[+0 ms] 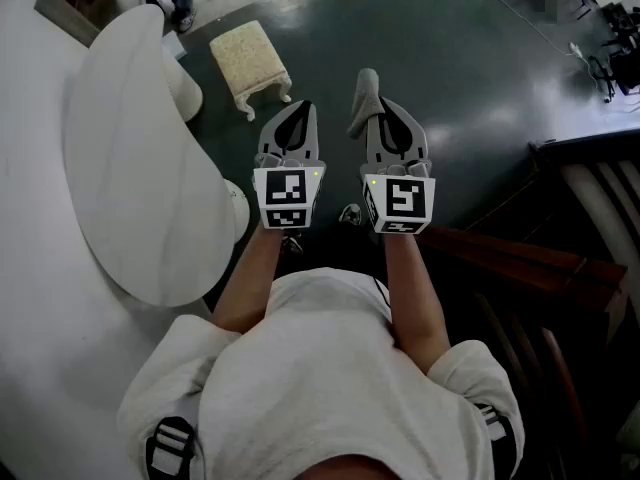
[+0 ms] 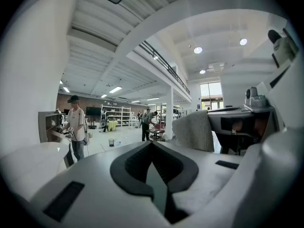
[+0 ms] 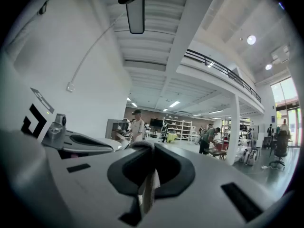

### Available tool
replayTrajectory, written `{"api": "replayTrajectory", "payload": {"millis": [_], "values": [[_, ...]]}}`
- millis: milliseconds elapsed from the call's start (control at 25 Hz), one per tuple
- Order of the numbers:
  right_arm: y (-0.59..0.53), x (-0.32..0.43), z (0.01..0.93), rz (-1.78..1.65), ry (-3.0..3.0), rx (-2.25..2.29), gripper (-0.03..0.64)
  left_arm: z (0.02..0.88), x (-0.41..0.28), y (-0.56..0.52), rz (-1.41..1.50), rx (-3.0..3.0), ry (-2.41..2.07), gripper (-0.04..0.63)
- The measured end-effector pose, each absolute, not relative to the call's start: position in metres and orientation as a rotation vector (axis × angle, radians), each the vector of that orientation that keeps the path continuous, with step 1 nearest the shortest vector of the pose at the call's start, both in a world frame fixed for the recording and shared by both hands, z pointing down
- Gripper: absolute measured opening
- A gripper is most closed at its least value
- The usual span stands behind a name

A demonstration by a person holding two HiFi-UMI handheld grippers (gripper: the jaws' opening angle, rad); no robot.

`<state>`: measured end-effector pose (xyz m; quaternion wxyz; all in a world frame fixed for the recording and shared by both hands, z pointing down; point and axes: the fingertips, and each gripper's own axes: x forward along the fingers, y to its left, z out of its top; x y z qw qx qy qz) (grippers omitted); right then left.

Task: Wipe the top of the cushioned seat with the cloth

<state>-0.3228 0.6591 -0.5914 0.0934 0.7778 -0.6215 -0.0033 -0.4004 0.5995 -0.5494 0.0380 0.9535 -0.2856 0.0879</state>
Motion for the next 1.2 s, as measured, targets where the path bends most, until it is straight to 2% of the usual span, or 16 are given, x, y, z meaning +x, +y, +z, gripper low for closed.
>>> {"api": "replayTrajectory", "payload": {"millis": [280, 720, 1200], "values": [[0.590, -0.258, -0.568, -0.071, -1.963, 2.146, 0.014, -0.509, -0.344, 0.546, 0.363, 2.836, -0.998, 0.014], [0.506, -0.202, -0.517, -0.053, -2.243, 1.799, 0.014, -0.450, -0.290, 0.496, 0.527, 2.637, -1.248, 0.014], [0.421, -0.180, -0.459, 0.064, -2.267, 1.680, 0.014, -0.407, -0.256, 0.407, 0.614, 2.590, -1.192, 0.014]]}}
